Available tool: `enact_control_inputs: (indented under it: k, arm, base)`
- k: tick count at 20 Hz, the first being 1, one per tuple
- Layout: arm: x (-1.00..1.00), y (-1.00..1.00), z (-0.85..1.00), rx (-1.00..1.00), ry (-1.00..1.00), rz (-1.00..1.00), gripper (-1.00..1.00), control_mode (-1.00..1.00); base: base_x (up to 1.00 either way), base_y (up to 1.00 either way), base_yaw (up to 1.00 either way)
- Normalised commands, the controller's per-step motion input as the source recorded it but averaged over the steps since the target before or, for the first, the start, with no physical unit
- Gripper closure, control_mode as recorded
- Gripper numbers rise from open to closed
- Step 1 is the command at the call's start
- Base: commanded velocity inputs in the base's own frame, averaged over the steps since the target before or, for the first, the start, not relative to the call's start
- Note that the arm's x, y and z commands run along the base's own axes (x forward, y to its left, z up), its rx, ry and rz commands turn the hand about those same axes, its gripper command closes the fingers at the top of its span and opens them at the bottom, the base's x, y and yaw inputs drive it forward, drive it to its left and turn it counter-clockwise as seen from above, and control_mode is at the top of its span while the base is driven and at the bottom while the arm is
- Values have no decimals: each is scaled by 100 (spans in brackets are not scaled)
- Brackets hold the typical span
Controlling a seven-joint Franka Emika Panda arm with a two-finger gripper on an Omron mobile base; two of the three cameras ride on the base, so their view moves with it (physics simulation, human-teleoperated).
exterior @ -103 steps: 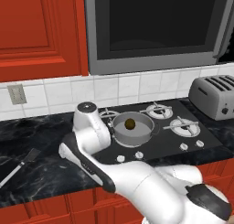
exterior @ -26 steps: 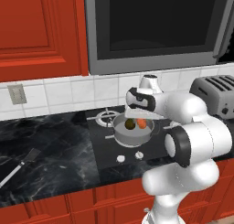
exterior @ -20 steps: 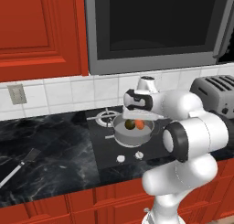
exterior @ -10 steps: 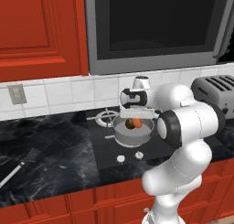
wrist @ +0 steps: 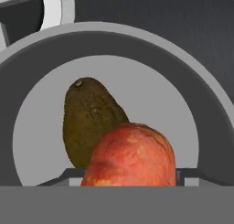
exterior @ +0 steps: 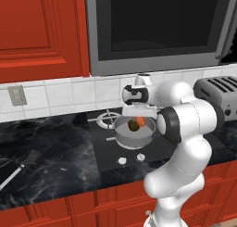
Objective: Put the squash and avocado in the pot. Retrieve the spatula and lightly stir the vegetables in the pot.
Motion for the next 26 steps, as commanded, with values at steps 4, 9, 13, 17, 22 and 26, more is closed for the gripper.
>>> enact_control_inputs:
  k: [4, 9, 13, 17, 22, 26]
  arm:
    - [0, 0, 0, 0, 0, 0, -100, -100]
    - [0, 0, 0, 0, 0, 0, -100, -100]
    - [-7, 0, 0, 0, 0, 0, -100, -100]
    - [-20, -4, 0, 0, 0, 0, -100, -100]
    - [-14, -10, 0, 0, 0, 0, -100, -100]
    - [-4, -11, 4, 0, 0, 0, -100, -100]
  base:
    - [0, 0, 0]
    - [0, 0, 0]
    - [0, 0, 0]
    - [0, 0, 0]
    - [0, 0, 0]
    - [0, 0, 0]
